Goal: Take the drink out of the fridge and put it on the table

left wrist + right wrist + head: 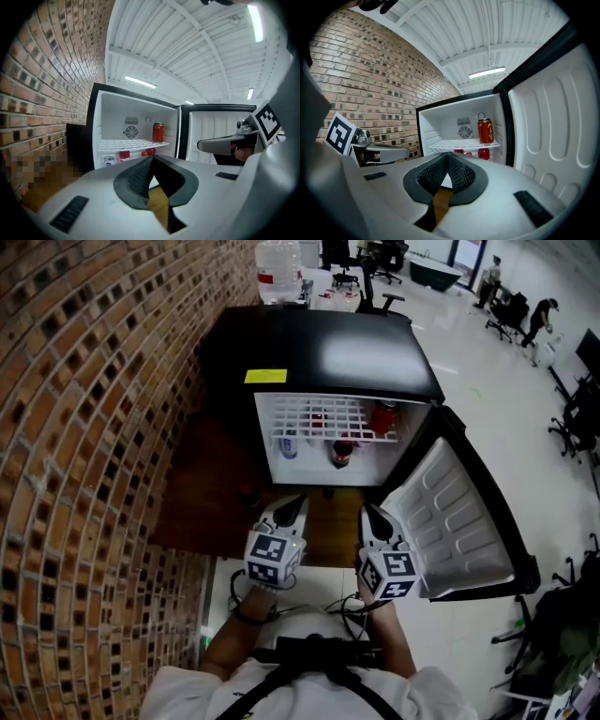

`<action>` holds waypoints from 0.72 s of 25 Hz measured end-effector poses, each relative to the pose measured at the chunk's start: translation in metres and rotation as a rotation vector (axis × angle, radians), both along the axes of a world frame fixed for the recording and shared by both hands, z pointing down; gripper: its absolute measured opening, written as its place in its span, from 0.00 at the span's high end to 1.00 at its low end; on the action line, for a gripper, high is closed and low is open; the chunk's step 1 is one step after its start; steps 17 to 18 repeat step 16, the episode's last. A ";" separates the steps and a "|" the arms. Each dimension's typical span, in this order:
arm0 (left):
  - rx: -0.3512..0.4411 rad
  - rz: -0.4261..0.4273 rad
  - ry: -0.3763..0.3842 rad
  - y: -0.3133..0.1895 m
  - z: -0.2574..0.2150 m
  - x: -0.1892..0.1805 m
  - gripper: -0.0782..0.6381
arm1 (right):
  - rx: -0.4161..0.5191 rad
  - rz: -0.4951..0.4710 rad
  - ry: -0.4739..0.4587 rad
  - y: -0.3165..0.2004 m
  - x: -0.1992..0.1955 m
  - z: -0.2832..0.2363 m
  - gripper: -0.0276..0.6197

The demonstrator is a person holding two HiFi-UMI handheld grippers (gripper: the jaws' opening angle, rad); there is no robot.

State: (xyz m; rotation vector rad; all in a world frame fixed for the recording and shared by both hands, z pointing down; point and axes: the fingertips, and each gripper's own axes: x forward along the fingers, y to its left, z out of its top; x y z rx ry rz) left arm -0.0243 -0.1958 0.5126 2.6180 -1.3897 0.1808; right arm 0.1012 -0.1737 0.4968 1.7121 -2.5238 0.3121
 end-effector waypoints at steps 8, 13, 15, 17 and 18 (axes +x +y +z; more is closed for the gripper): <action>-0.012 -0.010 0.006 -0.007 -0.007 0.001 0.87 | 0.008 0.007 0.011 0.001 0.004 -0.004 0.94; -0.022 -0.007 0.007 -0.006 -0.006 0.002 0.87 | 0.007 -0.001 0.008 0.000 0.002 -0.003 0.94; -0.025 -0.004 0.010 -0.005 -0.008 0.004 0.87 | 0.008 0.000 0.009 -0.001 0.004 -0.004 0.94; -0.027 -0.004 0.011 -0.004 -0.009 0.004 0.87 | 0.009 0.001 0.009 -0.001 0.004 -0.005 0.94; -0.027 -0.004 0.011 -0.004 -0.009 0.004 0.87 | 0.009 0.001 0.009 -0.001 0.004 -0.005 0.94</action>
